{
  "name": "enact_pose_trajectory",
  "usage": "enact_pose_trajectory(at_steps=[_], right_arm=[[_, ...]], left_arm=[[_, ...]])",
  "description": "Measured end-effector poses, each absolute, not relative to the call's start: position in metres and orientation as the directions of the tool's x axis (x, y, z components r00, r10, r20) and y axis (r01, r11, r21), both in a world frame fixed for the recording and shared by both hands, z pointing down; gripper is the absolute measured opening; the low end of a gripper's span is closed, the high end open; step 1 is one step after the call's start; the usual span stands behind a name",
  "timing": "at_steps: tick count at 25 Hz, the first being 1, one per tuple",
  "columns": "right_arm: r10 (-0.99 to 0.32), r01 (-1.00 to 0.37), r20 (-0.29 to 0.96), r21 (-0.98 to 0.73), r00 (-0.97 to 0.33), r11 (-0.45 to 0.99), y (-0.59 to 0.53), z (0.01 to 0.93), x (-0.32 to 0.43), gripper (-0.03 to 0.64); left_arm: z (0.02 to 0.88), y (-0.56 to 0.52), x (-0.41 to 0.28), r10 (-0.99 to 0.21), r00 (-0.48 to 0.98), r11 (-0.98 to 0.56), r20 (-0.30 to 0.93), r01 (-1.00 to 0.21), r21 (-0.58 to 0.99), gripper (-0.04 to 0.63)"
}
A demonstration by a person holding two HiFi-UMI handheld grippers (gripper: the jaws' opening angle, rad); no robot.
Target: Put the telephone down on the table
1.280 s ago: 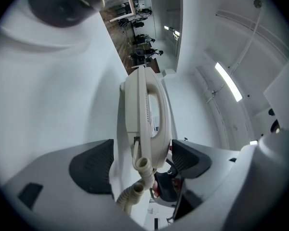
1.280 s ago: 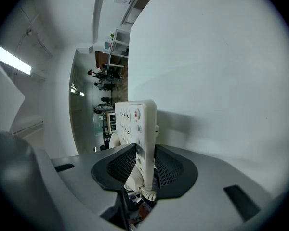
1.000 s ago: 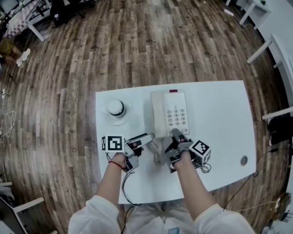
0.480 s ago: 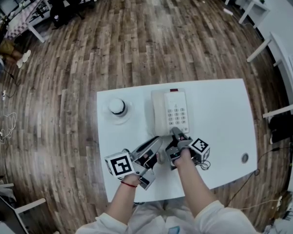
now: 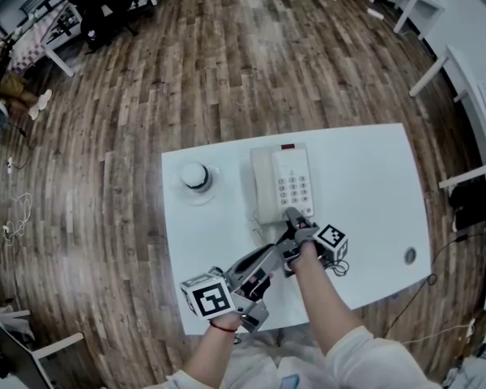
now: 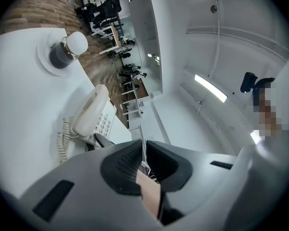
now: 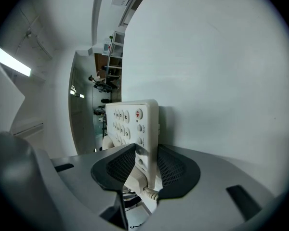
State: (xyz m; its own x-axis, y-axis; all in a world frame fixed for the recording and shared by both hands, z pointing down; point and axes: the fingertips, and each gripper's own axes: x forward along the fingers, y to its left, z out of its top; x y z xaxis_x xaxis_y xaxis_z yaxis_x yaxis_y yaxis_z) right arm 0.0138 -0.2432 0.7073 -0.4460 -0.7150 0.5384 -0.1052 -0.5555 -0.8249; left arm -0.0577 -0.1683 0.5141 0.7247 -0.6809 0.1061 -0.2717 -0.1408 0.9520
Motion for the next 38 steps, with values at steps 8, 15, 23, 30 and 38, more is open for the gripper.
enact_pose_trajectory(at_steps=[8,15,23,30,38], right_arm=[[-0.701,-0.105,0.56,-0.808,-0.442,-0.58,-0.24,0.714,0.013,0.144],[-0.699,-0.117,0.572,-0.803,-0.429,-0.585,-0.236,0.715,0.014,0.144],[-0.701,-0.111,0.577,-0.799,-0.419,-0.591,-0.238,0.715,0.014,0.144],[-0.695,-0.122,0.583,-0.796,-0.422,-0.593,-0.233,0.714,0.014,0.135],[-0.687,-0.152,0.583,-0.799,-0.433,-0.582,-0.224,0.706,0.02,0.1]], left_arm=[[0.509,-0.17,-0.056,-0.708,0.699,-0.107,0.095,-0.239,0.965,0.017],[0.509,-0.159,-0.055,-0.712,0.696,-0.085,0.092,-0.215,0.973,0.017],[0.508,-0.156,-0.057,-0.718,0.691,-0.079,0.091,-0.21,0.975,0.017],[0.514,-0.155,-0.061,-0.722,0.684,-0.068,0.104,-0.219,0.973,0.017],[0.514,-0.153,-0.053,-0.718,0.688,-0.062,0.105,-0.214,0.975,0.017]])
